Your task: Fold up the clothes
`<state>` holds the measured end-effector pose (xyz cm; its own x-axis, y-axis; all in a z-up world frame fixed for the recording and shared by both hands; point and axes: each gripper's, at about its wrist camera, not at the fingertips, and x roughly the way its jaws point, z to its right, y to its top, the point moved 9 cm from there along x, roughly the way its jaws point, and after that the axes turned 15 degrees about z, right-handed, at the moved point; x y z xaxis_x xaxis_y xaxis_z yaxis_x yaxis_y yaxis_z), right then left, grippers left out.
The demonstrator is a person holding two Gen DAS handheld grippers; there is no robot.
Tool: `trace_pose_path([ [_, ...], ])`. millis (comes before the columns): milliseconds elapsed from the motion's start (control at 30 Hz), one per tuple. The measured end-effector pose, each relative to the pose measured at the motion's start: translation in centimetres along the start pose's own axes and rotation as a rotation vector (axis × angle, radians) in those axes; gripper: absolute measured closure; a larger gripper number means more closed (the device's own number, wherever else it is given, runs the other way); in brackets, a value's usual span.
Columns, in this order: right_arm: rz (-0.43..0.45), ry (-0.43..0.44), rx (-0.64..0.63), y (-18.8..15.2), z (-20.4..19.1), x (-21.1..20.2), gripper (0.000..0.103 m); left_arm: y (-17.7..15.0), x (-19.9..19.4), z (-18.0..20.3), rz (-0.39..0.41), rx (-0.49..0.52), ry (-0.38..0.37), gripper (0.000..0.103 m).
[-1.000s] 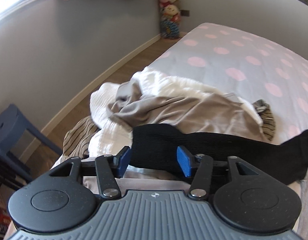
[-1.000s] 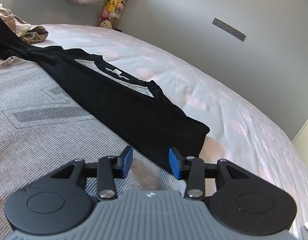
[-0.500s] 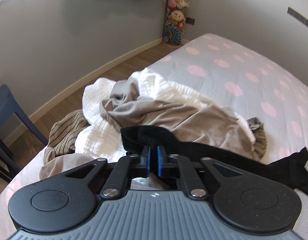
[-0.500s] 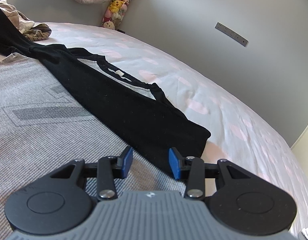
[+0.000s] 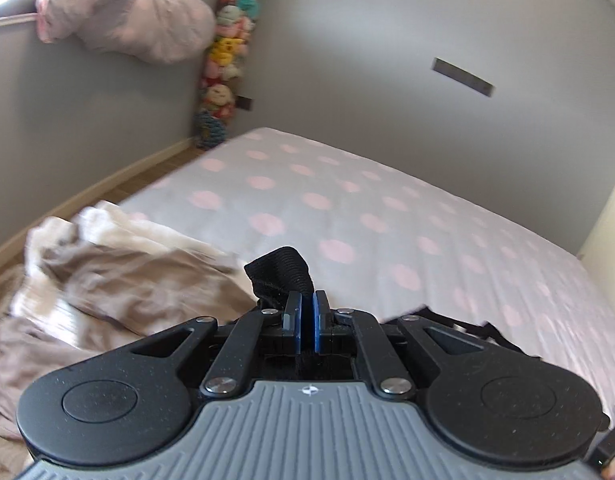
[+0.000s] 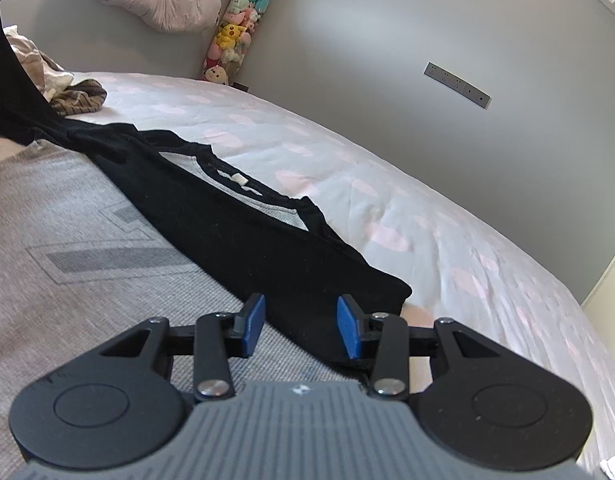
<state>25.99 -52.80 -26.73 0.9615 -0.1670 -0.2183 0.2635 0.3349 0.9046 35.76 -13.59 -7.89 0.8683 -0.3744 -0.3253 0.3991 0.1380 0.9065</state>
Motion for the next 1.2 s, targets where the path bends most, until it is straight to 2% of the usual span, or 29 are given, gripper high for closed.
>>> trace_pose_path([
  [133,-0.028,0.053,0.078,1.1,-1.0,-1.3,0.059,-5.1,0.6,3.0,-0.031,-0.062,-0.052,0.099],
  [267,-0.104,0.13,0.157,1.5,-2.7,-2.2,0.059,-10.1,1.4,4.8,-0.077,-0.114,-0.099,0.099],
  [433,-0.172,0.165,0.265,2.1,-5.0,-3.3,0.059,-15.4,2.1,6.4,-0.158,-0.026,-0.147,0.099],
  [667,-0.201,0.183,0.321,3.4,-9.5,-4.0,0.06,-19.8,2.7,8.9,-0.27,0.091,-0.241,0.099],
  [867,-0.23,0.168,0.428,3.7,-12.3,-4.2,0.061,-21.8,1.9,9.2,-0.375,0.0,-0.333,0.098],
  [967,-0.241,0.173,0.446,3.7,-13.3,-4.6,0.061,-22.6,1.5,8.8,-0.446,-0.053,-0.361,0.086],
  [1100,-0.237,0.172,0.46,4.0,-13.7,-4.9,0.061,-22.2,0.3,7.8,-0.464,-0.075,-0.346,0.063],
  [1200,-0.234,0.174,0.503,4.3,-13.6,-4.7,0.062,-21.3,0.4,6.2,-0.452,-0.131,-0.298,0.061],
])
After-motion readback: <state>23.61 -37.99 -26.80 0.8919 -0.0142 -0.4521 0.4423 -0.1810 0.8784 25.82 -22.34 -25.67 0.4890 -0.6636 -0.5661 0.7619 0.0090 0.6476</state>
